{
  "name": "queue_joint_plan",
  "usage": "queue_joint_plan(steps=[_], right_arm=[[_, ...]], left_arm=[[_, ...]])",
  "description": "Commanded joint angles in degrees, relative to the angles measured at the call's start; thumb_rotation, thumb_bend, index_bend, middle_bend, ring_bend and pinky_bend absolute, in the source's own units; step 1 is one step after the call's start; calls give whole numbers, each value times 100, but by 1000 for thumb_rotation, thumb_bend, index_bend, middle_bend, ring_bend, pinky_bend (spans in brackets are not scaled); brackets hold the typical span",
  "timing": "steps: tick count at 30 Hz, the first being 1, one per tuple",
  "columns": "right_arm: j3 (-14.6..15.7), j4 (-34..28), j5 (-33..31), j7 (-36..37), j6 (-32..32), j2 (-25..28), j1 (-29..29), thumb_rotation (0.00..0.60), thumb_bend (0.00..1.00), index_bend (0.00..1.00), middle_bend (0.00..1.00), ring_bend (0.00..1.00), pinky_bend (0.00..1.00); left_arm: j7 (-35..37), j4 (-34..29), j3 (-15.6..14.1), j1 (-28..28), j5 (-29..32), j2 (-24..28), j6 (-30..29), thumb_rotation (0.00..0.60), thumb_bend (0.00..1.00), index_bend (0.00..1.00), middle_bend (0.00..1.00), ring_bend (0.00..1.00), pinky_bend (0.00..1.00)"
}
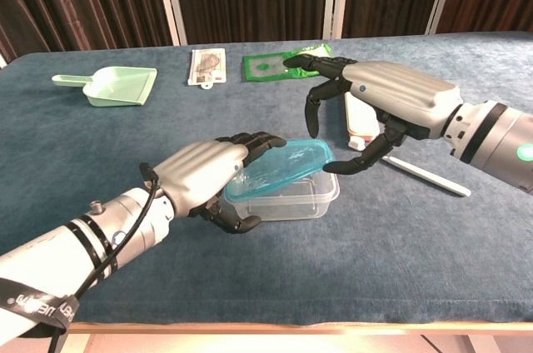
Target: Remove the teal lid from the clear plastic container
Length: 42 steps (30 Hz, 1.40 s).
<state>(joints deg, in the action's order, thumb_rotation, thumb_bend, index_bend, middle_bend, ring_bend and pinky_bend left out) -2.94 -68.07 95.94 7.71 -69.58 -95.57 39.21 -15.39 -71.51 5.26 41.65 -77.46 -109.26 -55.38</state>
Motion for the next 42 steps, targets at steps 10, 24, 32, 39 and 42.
queue_joint_plan(steps=[10,24,32,39,42], right_arm=[[73,550,159,187,-197,-263,36,600,344,628,130,0,0],[140,744,136,284,-125,-464,82,600,605,713,170,0,0],[155,665,208,297,-304,-407,59,600,644,738,185,0,0],[49,559,225,-83,-584,-324,-13,600,646,756,190,0,0],[-29,408,159,-171,-628,-287,-36,600,645,757,192,0,0]], left_arm=[[160,-106,-22,-52,-81,130,-42,600,349,0,576,527,724],[275,-98,-37,-78,-196,157,-113,600,350,0,576,527,723],[524,-71,-54,-112,-360,181,-248,600,353,0,543,486,582],[932,-67,-113,-96,-657,245,-382,600,351,0,165,90,436],[1007,-109,-167,-73,-893,287,-527,600,350,0,100,38,368]])
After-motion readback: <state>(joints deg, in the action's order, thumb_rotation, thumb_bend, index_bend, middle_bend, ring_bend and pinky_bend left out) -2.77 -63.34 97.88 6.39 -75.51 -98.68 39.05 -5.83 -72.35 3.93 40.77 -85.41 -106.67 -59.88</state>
